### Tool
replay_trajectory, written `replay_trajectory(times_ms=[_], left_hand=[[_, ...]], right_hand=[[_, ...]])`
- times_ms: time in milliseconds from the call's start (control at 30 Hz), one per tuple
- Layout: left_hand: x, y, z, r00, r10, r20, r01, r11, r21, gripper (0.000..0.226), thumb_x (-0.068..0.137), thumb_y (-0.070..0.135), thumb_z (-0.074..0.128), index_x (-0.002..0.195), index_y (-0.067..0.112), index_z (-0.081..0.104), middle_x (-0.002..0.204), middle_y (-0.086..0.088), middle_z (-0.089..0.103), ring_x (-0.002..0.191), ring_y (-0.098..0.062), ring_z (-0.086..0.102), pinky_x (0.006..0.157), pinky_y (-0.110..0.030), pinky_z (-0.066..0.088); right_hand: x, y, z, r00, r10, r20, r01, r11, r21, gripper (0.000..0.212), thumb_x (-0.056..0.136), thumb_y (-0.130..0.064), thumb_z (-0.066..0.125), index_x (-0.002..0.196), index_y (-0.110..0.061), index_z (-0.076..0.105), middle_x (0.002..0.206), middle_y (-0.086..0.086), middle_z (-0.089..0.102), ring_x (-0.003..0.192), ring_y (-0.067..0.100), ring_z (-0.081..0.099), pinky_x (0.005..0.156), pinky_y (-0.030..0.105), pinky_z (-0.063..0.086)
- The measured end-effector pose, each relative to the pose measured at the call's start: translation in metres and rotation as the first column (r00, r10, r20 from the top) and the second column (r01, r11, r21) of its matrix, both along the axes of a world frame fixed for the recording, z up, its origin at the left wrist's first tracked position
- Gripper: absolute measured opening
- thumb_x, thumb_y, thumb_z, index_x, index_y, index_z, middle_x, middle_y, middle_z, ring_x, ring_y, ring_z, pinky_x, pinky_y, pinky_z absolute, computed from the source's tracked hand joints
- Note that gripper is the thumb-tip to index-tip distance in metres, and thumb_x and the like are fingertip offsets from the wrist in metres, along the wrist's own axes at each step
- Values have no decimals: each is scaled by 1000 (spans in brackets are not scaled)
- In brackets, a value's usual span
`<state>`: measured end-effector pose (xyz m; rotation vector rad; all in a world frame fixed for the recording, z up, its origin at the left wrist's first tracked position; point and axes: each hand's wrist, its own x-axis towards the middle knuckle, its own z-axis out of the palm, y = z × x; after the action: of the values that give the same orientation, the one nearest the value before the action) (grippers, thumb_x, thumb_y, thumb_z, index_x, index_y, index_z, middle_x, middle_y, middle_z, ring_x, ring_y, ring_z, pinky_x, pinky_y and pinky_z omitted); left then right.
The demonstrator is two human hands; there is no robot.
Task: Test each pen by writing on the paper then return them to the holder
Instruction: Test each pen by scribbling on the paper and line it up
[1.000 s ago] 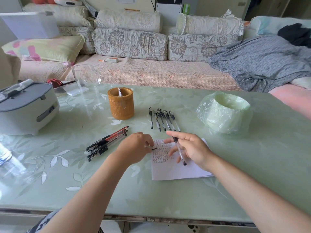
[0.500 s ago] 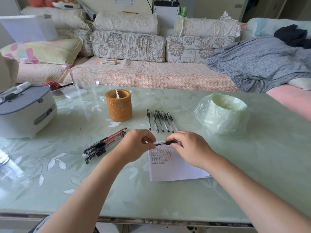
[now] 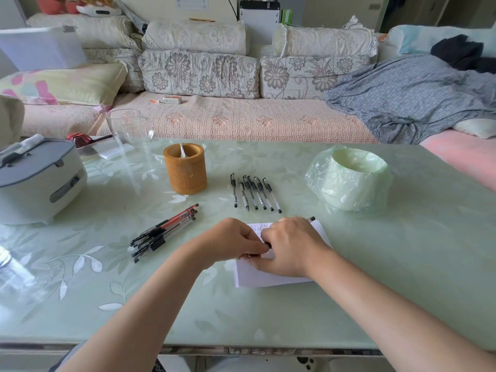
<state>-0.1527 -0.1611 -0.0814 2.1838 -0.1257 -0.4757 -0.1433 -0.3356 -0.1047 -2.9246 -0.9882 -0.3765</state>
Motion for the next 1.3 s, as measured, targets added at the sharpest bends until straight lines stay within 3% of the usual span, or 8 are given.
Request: replay_trajectory(times_ms=[333, 467, 600, 700, 800, 900, 1067, 1300], left_hand=[[-1, -28, 9, 1000, 5, -6, -5, 998, -56, 18, 69, 25, 84, 67, 16, 68, 59, 4, 58, 54, -8, 49, 54, -16, 40], [9, -41, 9, 993, 25, 118, -22, 999, -28, 21, 74, 29, 80, 75, 10, 69, 62, 6, 64, 57, -9, 54, 60, -23, 46], [22, -54, 16, 975, 147, 169, -102, 962, -252, 32, 96, 37, 56, 92, 9, 70, 77, 1, 67, 66, -13, 57, 65, -28, 48], [33, -58, 8, 898, 70, 434, -108, 992, 63, 26, 98, 35, 50, 90, 19, 69, 85, 8, 66, 72, -10, 56, 66, -24, 45], [40, -58, -12, 853, -174, 492, -37, 921, 389, 22, 92, 42, 59, 108, 29, 67, 116, 6, 62, 108, -13, 53, 91, -31, 46], [42, -66, -23, 884, -229, 408, 31, 898, 439, 46, 84, 54, 65, 125, 34, 59, 129, 3, 49, 128, -17, 37, 103, -40, 40], [47, -79, -33, 885, -307, 350, 88, 849, 521, 63, 77, 61, 69, 133, 39, 51, 133, 2, 42, 129, -17, 30, 108, -35, 29], [49, -80, -32, 891, -303, 338, 88, 847, 525, 64, 76, 60, 70, 133, 38, 51, 131, 2, 41, 126, -19, 30, 107, -35, 30]], right_hand=[[-8, -22, -2, 998, -46, 34, 41, 991, 127, 54, 76, -65, 34, 49, -19, 42, 41, 0, 43, 42, 23, 41, 42, 25, 22], [-3, -37, 13, 984, -87, -155, 111, 982, 151, 37, 83, -66, 46, 79, -30, 45, 60, -11, 48, 61, 18, 48, 57, 31, 34], [19, -59, 29, 958, -72, -276, 180, 904, 389, 11, 92, -26, 53, 103, -24, 53, 92, -5, 62, 86, 21, 59, 71, 31, 40], [43, -76, 44, 981, -76, -176, 164, 805, 570, 17, 94, -5, 53, 105, -10, 65, 97, -2, 55, 83, 12, 50, 75, 18, 32], [67, -93, 65, 986, -146, -75, 157, 701, 696, 24, 92, -3, 55, 112, -7, 66, 98, 1, 53, 87, 17, 53, 80, 24, 38], [80, -106, 84, 975, -217, 49, 102, 634, 767, 27, 91, -5, 56, 114, -9, 68, 101, 4, 56, 86, 18, 57, 84, 27, 44], [98, -122, 90, 928, -321, 189, 76, 660, 747, 24, 87, -2, 62, 108, -10, 70, 102, 7, 64, 87, 15, 58, 80, 20, 41], [117, -135, 65, 905, -424, 43, 321, 743, 587, 25, 88, 0, 56, 108, -8, 68, 110, 13, 65, 105, 32, 57, 90, 35, 43]])
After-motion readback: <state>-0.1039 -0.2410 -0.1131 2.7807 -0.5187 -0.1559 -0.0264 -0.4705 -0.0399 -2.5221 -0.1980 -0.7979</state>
